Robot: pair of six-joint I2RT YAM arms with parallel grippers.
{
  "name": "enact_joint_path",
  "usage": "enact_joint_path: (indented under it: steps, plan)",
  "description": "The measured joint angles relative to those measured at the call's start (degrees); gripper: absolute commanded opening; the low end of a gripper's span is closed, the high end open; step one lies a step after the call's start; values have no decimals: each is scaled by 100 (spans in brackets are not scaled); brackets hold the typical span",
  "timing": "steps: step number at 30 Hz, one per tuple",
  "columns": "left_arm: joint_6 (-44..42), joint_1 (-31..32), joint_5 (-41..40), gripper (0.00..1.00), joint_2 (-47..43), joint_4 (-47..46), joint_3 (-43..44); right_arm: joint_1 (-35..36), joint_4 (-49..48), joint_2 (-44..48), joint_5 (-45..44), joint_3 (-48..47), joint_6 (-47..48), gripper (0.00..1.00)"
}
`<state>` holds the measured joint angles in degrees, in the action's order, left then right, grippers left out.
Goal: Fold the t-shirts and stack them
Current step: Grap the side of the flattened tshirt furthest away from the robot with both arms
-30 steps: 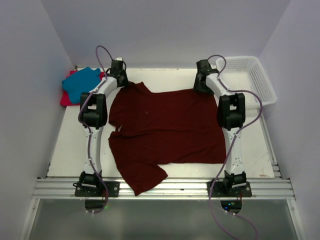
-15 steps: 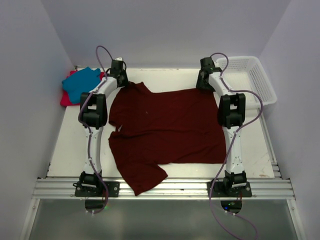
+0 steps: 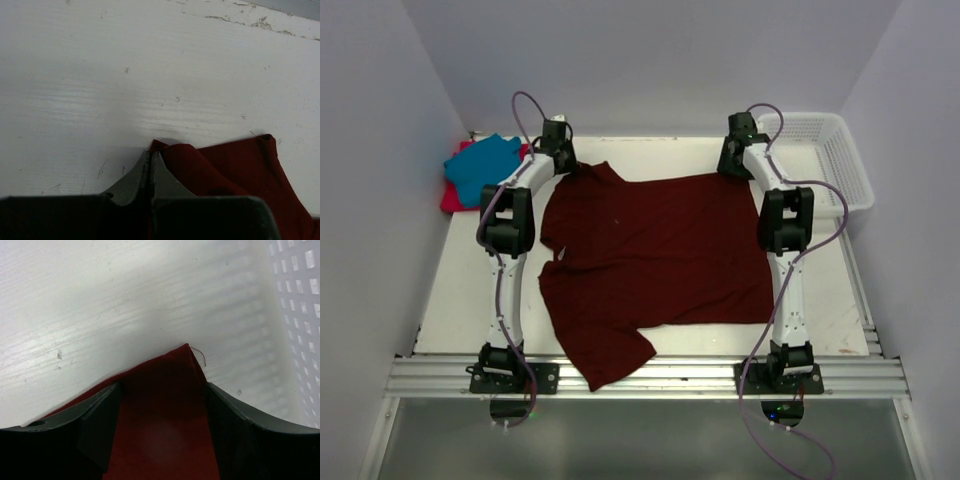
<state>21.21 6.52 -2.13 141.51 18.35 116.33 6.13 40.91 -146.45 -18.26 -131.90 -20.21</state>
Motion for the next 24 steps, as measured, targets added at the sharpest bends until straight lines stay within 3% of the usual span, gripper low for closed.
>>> enact_joint_path:
  steps: [10,16,24]
  plan:
    - [0,0,24,0,0,0,0,-63,-214,0,-9,39,125,72]
    - [0,0,26,0,0,2,0,-68,-780,219,-20,549,203,73]
    - [0,0,46,0,0,2,0,-98,-894,155,-286,234,295,74]
